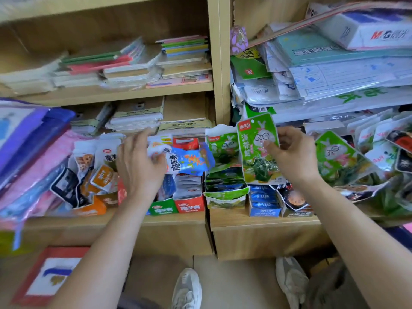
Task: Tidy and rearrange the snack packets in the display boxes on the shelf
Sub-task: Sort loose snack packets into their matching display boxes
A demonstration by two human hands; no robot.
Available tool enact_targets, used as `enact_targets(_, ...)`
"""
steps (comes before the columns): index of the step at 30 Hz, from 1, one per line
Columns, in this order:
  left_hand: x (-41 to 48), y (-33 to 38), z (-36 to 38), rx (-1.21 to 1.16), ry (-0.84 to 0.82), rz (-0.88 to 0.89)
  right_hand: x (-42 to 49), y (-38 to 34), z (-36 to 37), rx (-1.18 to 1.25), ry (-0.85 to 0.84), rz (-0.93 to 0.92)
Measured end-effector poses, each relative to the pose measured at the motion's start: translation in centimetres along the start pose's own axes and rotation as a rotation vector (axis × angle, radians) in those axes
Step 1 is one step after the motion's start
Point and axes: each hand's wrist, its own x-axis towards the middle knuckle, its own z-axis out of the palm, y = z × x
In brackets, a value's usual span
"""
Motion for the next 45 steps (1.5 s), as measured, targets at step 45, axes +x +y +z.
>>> enact_targets(45,-0.8,0.9,4.0,-0.246,-0.269,0.552,3.9,-0.6,7.7,0.398,-0.251,-0.055)
